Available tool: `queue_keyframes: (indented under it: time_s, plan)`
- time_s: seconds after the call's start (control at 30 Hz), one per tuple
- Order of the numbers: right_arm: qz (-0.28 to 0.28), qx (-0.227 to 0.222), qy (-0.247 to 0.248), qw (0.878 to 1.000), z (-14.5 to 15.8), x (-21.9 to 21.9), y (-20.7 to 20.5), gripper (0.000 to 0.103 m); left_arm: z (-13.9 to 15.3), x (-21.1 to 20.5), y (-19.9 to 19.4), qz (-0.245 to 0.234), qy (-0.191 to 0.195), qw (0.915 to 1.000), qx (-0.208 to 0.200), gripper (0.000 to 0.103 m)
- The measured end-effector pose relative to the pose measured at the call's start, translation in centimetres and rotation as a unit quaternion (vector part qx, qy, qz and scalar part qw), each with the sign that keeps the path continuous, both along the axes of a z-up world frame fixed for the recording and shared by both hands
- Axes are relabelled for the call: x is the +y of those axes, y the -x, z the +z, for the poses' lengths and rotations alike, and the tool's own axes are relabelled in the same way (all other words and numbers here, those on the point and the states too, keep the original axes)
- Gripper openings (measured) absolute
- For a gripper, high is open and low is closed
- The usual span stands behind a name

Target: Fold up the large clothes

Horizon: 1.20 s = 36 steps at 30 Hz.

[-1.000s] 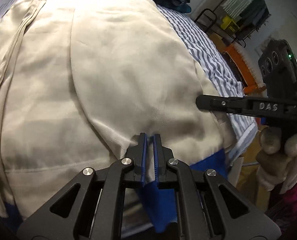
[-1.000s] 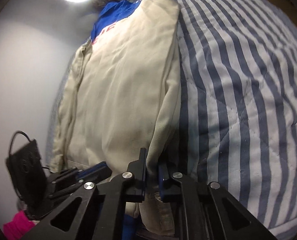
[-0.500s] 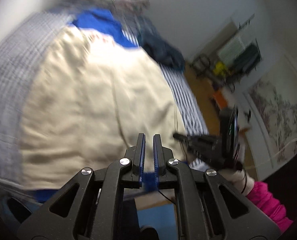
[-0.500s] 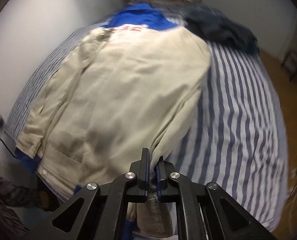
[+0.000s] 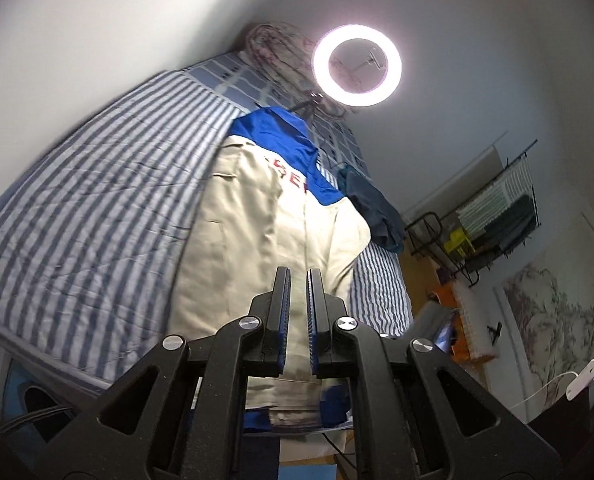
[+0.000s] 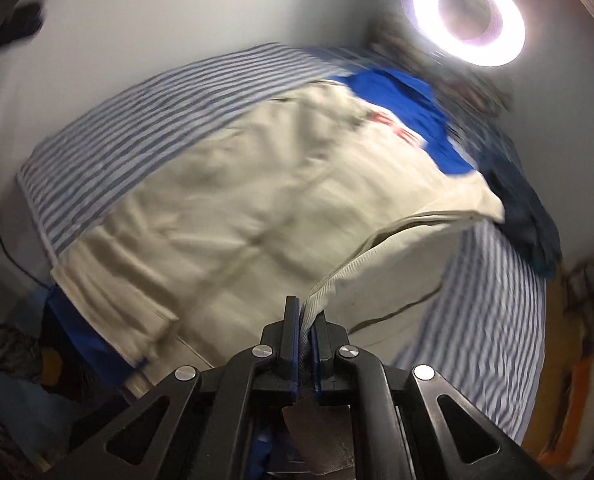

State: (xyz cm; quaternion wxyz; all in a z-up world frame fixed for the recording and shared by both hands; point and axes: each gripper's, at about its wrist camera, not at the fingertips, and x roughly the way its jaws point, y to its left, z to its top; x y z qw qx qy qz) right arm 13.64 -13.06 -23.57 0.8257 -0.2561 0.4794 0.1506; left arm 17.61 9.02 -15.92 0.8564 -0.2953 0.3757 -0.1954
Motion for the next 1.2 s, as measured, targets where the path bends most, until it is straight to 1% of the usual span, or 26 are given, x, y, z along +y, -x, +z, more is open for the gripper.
queue_keyframes:
  time_s: [0.17, 0.27, 0.33, 0.4, 0.43, 0.47, 0.5, 0.53, 0.57, 0.6, 0.63, 0.67, 0.7, 0.73, 0.8, 0.87, 0.93, 0.97, 1.03, 1.07, 1.1, 1.2]
  plan:
    - [0.052, 0.027, 0.043, 0.997, -4.0, 4.4, 0.2, 0.002, -0.5, 2.1, 0.1, 0.02, 0.0, 0.9998, 0.007, 0.005]
    - [0.058, 0.047, 0.052, 0.996, -5.9, 5.1, -0.1, 0.002, -0.8, 2.6, 0.0, 0.026, 0.0, 0.9996, 0.011, 0.005]
    - [0.063, 0.05, 0.058, 0.995, -6.4, 5.1, -0.1, 0.002, -0.9, 2.6, 0.0, 0.026, -0.004, 0.9996, 0.012, 0.005]
    - [0.067, 0.05, 0.053, 0.995, -6.2, 4.9, 0.0, 0.003, -1.2, 2.5, 0.0, 0.025, -0.007, 0.9995, 0.016, 0.005]
    - [0.067, 0.056, 0.04, 0.995, -5.9, 4.7, -0.1, 0.012, -1.4, 2.3, -0.1, 0.023, -0.007, 0.9995, 0.02, 0.005]
    - [0.068, 0.067, 0.015, 0.995, -5.2, 4.3, -0.1, 0.018, -1.6, 2.2, -0.1, 0.02, -0.008, 0.9995, 0.024, 0.005]
    - [0.067, 0.073, -0.015, 0.995, -4.3, 3.7, 0.0, 0.028, -1.6, 2.0, -0.1, 0.018, -0.008, 0.9994, 0.026, 0.005]
    - [0.068, 0.079, -0.039, 0.994, -3.6, 3.2, -0.1, 0.033, -1.7, 1.8, 0.0, 0.016, -0.01, 0.9994, 0.028, 0.005]
    - [0.07, 0.086, -0.072, 0.991, -2.4, 2.4, 0.0, 0.034, -1.9, 1.4, 0.0, 0.011, -0.014, 0.9994, 0.03, 0.005]
    - [0.071, 0.089, -0.094, 0.989, -1.5, 1.9, 0.1, 0.035, -1.9, 1.1, 0.1, 0.006, -0.017, 0.9994, 0.031, 0.005]
    - [0.072, 0.089, -0.118, 0.986, -0.4, 1.1, 0.1, 0.038, -2.1, 0.7, 0.2, 0.001, -0.021, 0.9993, 0.032, 0.005]
    - [0.072, 0.088, -0.138, 0.984, 0.4, 0.3, 0.0, 0.04, -2.2, 0.2, 0.2, -0.005, -0.027, 0.999, 0.035, 0.005]
    - [0.066, 0.085, -0.166, 0.98, 1.7, -1.0, -0.2, 0.047, -2.4, -0.1, 0.2, -0.009, -0.033, 0.9988, 0.036, 0.005]
    - [0.061, 0.082, -0.182, 0.978, 2.3, -1.9, -0.5, 0.051, -2.6, -0.6, 0.2, -0.014, -0.041, 0.9983, 0.039, 0.005]
    - [0.035, 0.072, -0.219, 0.972, 3.7, -4.6, -1.7, 0.052, -3.2, -1.6, 0.2, -0.023, -0.052, 0.9973, 0.045, 0.005]
    - [0.007, 0.063, -0.238, 0.969, 4.5, -6.9, -2.8, 0.053, -4.4, -3.1, 0.0, -0.042, -0.062, 0.9953, 0.062, 0.005]
    - [-0.032, 0.048, -0.247, 0.967, 4.8, -9.8, -4.6, 0.055, -5.6, -4.7, -0.1, -0.066, -0.066, 0.9924, 0.08, 0.005]
    - [-0.06, 0.041, -0.256, 0.964, 4.7, -11.5, -5.8, 0.056, -6.1, -5.5, -0.1, -0.076, -0.069, 0.9909, 0.087, 0.005]
    - [-0.105, 0.037, -0.281, 0.953, 4.5, -14.3, -7.6, 0.061, -7.3, -7.8, -0.1, -0.104, -0.079, 0.9862, 0.101, 0.005]
    - [-0.123, 0.038, -0.295, 0.947, 4.4, -15.6, -8.6, 0.062, -7.9, -9.0, -0.1, -0.118, -0.086, 0.9835, 0.107, 0.005]
    - [-0.148, 0.038, -0.313, 0.937, 3.9, -17.2, -10.1, 0.062, -8.3, -9.8, -0.1, -0.128, -0.09, 0.9814, 0.111, 0.005]
    - [-0.186, 0.034, -0.341, 0.921, 3.3, -19.9, -13.2, 0.064, -10.0, -13.0, -0.1, -0.169, -0.099, 0.9718, 0.131, 0.005]
